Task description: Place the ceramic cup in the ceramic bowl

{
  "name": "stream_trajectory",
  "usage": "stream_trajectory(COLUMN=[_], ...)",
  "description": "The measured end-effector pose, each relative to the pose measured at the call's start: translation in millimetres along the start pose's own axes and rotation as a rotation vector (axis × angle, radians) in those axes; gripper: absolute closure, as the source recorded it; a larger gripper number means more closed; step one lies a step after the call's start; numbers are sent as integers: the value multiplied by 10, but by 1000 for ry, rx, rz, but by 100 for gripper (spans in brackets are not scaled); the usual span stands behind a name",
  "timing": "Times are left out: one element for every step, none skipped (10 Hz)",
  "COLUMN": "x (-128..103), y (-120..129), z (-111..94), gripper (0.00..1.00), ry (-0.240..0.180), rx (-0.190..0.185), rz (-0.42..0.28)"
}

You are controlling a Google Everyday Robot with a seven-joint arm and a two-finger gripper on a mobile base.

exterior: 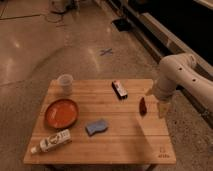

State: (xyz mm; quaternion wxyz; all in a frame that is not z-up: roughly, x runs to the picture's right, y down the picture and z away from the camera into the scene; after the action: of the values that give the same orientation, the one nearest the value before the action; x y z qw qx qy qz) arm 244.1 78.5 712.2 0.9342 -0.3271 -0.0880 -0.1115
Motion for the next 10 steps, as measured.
stream_trajectory(x=[0,0,0,0,0,0,0,-7,-77,-298], y=[0,0,0,0,0,0,-3,-22,-128,-443], z=[0,0,0,0,0,0,-2,-12,-51,-186], gripper=[20,20,20,20,20,20,20,20,20,20], ry=[0,0,0,0,0,0,0,-4,-17,-53], rx=[0,0,0,0,0,0,1,5,23,76], rz=[0,0,0,0,0,0,0,2,-5,-29])
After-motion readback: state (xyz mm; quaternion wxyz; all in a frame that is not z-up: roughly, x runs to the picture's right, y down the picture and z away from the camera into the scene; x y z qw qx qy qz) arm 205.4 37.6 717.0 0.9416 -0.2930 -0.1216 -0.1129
